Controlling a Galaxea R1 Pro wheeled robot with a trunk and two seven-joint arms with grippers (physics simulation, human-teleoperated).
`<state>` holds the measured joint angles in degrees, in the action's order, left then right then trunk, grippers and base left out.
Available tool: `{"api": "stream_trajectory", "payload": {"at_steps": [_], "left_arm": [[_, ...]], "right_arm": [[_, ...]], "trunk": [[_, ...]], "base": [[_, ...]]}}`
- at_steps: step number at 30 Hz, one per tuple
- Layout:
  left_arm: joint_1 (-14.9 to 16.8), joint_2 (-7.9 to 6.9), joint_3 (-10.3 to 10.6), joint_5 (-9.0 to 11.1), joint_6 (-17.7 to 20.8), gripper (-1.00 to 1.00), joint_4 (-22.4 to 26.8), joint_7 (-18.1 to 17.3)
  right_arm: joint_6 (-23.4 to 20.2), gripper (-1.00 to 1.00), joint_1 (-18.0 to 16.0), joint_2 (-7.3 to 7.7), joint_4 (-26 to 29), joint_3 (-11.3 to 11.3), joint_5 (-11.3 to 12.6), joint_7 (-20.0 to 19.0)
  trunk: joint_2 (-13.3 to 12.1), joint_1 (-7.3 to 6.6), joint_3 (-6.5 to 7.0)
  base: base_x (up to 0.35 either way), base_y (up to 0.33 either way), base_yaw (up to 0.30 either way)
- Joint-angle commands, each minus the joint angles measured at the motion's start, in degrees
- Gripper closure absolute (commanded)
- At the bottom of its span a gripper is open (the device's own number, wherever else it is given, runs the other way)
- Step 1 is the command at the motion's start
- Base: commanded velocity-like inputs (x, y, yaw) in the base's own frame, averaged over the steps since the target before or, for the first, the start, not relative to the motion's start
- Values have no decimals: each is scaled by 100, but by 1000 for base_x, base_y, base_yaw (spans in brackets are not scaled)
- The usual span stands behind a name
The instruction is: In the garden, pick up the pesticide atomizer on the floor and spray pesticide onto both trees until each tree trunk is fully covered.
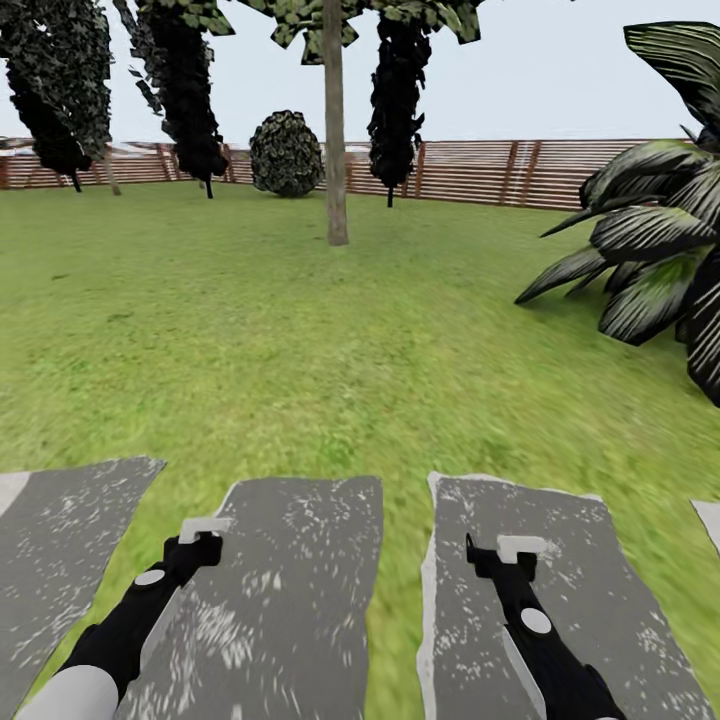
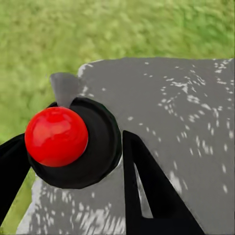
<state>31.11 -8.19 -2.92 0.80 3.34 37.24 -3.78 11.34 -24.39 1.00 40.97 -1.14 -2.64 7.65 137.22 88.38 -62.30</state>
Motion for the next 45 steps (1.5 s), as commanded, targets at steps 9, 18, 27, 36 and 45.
{"api": "stream_trajectory", "payload": {"at_steps": [9,18,27,36,45], "left_arm": [[0,-6,-3,-1,0,100,-1,0],[-27,-7,-2,-1,0,100,2,0],[-97,-6,-5,-1,0,100,13,0],[-101,-7,-7,-1,0,100,13,0],[-101,-7,-13,-1,0,100,14,0]], "right_arm": [[0,-100,4,1,-2,0,-1,-1],[0,-100,2,0,-9,0,-9,-5],[0,-100,2,-4,-5,9,-9,-4],[0,-100,2,-11,-8,14,-9,-2],[0,-100,1,-12,-138,9,-1,-5]], "trunk": [[0,0,9],[0,0,48],[0,0,66],[0,0,66],[0,0,66]], "base": [[273,232,23],[280,228,-44],[280,228,-17],[280,228,0],[280,228,0]]}}
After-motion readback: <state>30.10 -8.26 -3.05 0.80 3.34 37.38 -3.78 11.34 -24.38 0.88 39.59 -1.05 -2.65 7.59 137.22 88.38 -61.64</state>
